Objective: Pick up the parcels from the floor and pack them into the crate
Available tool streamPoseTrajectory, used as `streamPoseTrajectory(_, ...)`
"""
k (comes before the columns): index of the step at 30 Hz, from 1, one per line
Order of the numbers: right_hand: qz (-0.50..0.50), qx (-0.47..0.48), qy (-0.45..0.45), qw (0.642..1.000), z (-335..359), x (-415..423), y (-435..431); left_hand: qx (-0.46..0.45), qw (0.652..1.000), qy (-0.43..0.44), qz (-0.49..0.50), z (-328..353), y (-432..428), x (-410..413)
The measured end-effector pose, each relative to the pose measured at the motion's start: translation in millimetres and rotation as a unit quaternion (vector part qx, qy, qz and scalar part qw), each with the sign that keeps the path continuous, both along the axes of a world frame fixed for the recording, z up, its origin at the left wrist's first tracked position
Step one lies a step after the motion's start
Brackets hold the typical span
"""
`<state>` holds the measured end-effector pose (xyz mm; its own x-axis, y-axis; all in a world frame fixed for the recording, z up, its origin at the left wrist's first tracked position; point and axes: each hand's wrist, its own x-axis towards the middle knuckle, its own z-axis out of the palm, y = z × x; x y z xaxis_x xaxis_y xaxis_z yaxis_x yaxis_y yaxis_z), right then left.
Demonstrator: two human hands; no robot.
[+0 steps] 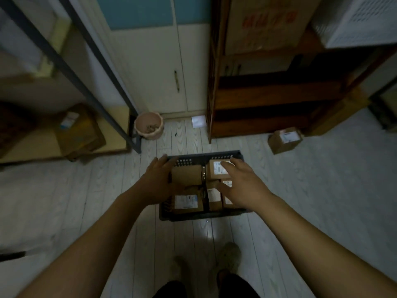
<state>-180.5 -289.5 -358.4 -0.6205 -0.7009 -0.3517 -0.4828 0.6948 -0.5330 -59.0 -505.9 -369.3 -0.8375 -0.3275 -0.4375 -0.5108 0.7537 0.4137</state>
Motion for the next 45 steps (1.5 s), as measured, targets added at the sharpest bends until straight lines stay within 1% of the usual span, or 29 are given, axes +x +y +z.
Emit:
streamPoseTrajectory(4, -0.058, -0.023, 0.049, 0.997, 55, 2, 28, -0.047, 0.996, 0.072, 0.007, 55, 24, -9)
streamPoseTrajectory(7, -0.136, -0.031, 0.075, 0.987, 83, 10, 61, -0.021, 0.993, 0.115, -0.016, 88, 48, -19)
streamPoseTrajectory(10, -0.196, -0.034, 0.101, 0.975, 105, 14, 99, -0.015, 0.986, 0.147, -0.077, 119, 79, -32)
streamPoseTrajectory(12, -0.216, -0.041, 0.116, 0.969, 115, 13, 123, -0.010, 0.981, 0.163, -0.104, 137, 100, -41)
streamPoseTrajectory(15, -0.254, -0.063, 0.124, 0.957, 126, 2, 160, -0.002, 0.977, 0.177, -0.118, 157, 130, -57)
streamPoseTrajectory(20, -0.309, -0.098, 0.125, 0.938, 130, -36, 230, -0.022, 0.972, 0.188, -0.137, 176, 192, -109)
streamPoseTrajectory(27, -0.359, -0.098, 0.111, 0.921, 136, -93, 380, 0.011, 0.972, 0.180, -0.150, 170, 313, -197)
streamPoseTrajectory(31, -0.383, -0.083, 0.102, 0.914, 134, -120, 436, 0.029, 0.971, 0.194, -0.137, 161, 363, -233)
streamPoseTrajectory(38, -0.370, -0.088, 0.094, 0.920, 125, -179, 461, 0.036, 0.972, 0.203, -0.112, 144, 399, -294)
streamPoseTrajectory(45, -0.308, -0.032, 0.091, 0.947, 109, -278, 457, 0.054, 0.980, 0.173, -0.088, 106, 398, -395)
